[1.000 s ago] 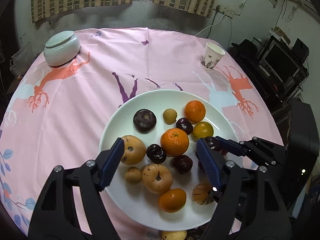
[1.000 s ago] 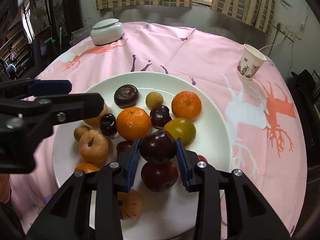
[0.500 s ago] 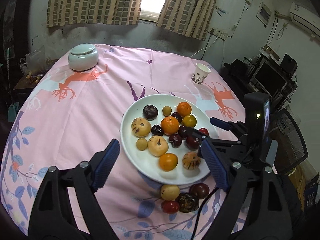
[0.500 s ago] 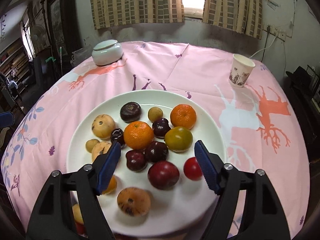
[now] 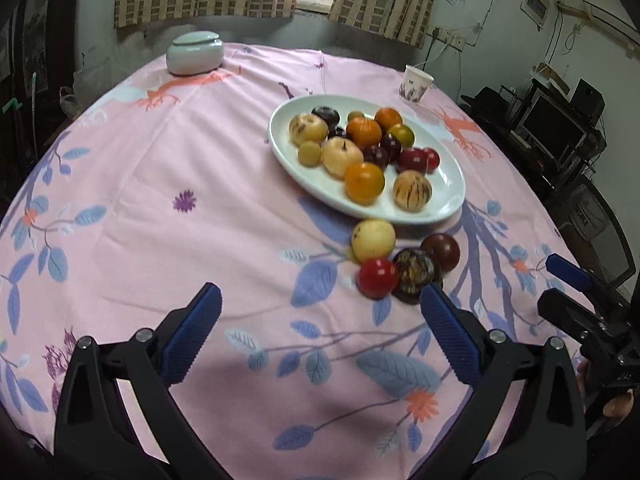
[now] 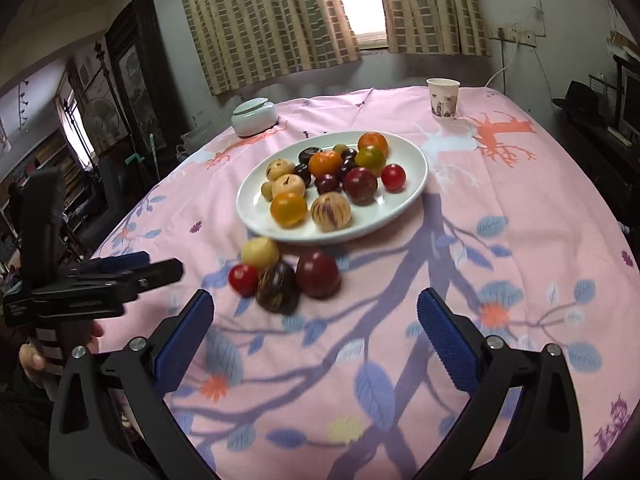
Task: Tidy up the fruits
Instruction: 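Move both tools back toward the fruit pile, then grasp a dark red plum with the right tool while the left tool grasps a red tomato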
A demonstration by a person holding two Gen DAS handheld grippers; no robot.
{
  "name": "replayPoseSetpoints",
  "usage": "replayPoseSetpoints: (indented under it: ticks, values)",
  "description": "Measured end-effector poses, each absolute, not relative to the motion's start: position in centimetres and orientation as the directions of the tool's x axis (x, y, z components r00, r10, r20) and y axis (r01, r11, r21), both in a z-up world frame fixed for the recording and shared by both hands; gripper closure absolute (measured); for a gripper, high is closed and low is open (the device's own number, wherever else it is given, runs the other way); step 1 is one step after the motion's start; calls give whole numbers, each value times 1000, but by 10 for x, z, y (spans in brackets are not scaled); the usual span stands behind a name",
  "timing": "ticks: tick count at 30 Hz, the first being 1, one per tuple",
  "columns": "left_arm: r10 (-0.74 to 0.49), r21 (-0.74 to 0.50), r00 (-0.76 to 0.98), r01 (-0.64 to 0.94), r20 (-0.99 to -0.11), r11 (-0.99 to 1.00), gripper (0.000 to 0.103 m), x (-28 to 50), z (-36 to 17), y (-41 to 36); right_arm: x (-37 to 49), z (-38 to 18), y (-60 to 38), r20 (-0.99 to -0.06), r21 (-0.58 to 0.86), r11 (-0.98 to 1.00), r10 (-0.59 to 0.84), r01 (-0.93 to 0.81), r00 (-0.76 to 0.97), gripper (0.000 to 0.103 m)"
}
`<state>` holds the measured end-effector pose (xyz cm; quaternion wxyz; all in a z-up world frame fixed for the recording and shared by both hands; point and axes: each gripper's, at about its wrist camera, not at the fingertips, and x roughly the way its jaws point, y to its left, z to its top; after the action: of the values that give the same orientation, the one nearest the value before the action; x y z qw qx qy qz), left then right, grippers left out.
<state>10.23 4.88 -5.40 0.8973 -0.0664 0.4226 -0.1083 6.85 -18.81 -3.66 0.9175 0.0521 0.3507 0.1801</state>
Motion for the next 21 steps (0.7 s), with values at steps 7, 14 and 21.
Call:
replayPoseSetpoints:
  ticks: [7,14,21]
  values:
    - [-259,-252,597,97,-759,963,2,87,-70,62,85,-38,-162,-654,76,942,295,-327,697,13]
    - [-238,-235,608,86,-757,968,2,78,-68,68,131,-60,-161,-717,140,943,308,-303,626,47]
    - [-259,-251,601,99,-757,963,2,79,-69,67,148,-79,-161,-754,210,938,335,-275,565,54]
